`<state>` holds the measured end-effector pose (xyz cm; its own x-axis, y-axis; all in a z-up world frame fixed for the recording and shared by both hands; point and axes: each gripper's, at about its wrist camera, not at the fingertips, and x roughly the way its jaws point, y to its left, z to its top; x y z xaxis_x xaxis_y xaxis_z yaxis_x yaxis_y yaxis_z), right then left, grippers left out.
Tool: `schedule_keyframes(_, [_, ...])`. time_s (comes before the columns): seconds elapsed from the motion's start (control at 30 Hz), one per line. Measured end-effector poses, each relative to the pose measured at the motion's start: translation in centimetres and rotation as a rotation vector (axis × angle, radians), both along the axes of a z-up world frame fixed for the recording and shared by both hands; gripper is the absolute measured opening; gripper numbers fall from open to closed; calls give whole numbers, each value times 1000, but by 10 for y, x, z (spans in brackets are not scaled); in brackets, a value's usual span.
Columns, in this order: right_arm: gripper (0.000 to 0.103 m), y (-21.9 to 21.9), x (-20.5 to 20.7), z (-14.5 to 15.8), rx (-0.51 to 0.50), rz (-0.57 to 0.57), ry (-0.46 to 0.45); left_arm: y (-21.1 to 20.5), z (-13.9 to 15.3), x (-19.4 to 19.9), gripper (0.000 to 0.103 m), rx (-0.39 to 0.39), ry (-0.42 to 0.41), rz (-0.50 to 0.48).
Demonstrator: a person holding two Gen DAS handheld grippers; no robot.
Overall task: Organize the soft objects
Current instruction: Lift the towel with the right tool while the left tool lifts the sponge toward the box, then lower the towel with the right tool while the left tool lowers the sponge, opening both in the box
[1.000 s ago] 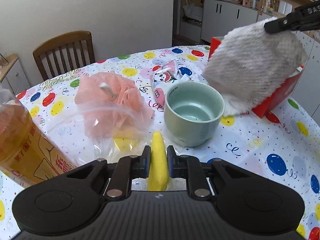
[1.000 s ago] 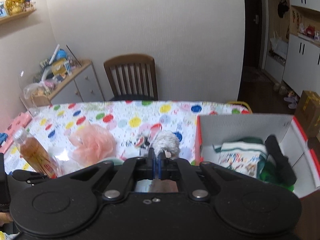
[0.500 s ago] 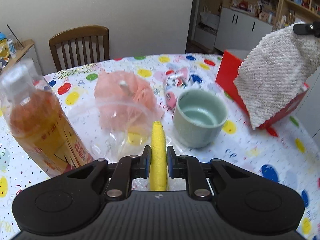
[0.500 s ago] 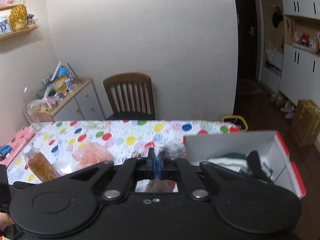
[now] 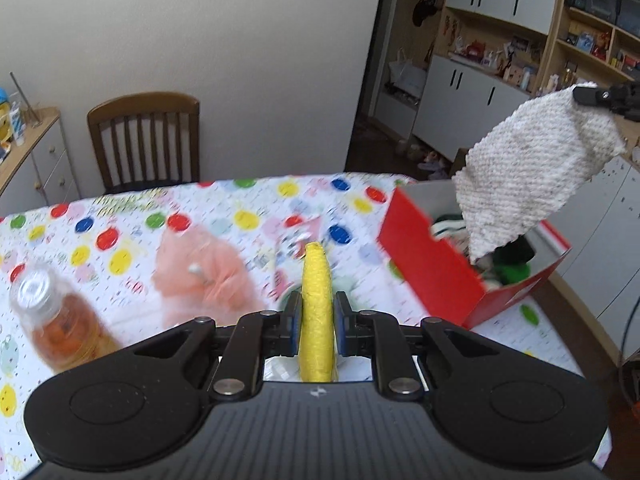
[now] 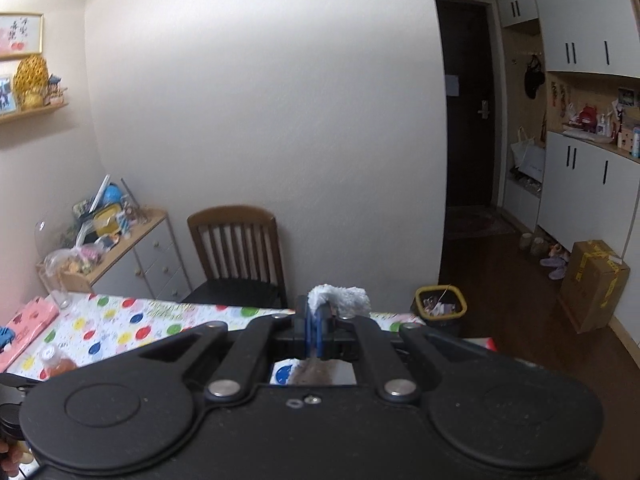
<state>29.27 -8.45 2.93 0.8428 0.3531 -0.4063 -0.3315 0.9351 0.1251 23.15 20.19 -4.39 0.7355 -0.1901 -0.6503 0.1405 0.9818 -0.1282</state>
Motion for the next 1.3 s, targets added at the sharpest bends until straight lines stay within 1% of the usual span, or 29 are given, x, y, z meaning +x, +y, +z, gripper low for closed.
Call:
schedule_keyframes(0.1, [2, -18, 5, 0, 3, -7, -8, -20, 14, 6, 16, -5, -14, -13])
schedule_keyframes(0.23, [2, -43, 12, -7, 16, -12, 0, -51, 24, 15, 16, -11, -20, -24])
schedule_keyframes(0.37, [2, -67, 19, -15, 24, -9, 17, -85, 29, 26, 16, -3, -27, -32])
schedule_keyframes(0.47, [2, -85, 25, -23, 27, -5, 38, -111, 28, 38, 16, -5, -24, -37])
schedule_keyframes(0.57, [2, -102, 31, -32, 27, -1, 60, -137, 23, 50, 16, -2, -15, -44])
schedule_keyframes(0.73, [2, -118, 42, -51, 8, 3, 104, -178, 12, 72, 16, 5, 4, -59])
schedule_keyframes(0.93, [2, -125, 58, -85, -42, 11, 169, -217, -6, 99, 16, 32, 35, -66])
schedule_keyframes(1.0, [2, -123, 63, -97, -71, 18, 180, -225, -14, 108, 16, 42, 47, -68])
schedule_keyframes(1.1, [2, -121, 70, -111, -83, 30, 202, -236, -24, 119, 16, 65, 66, -60])
schedule_keyframes(1.3, [2, -116, 85, -134, -124, 47, 220, -253, -44, 142, 16, 114, 109, -44])
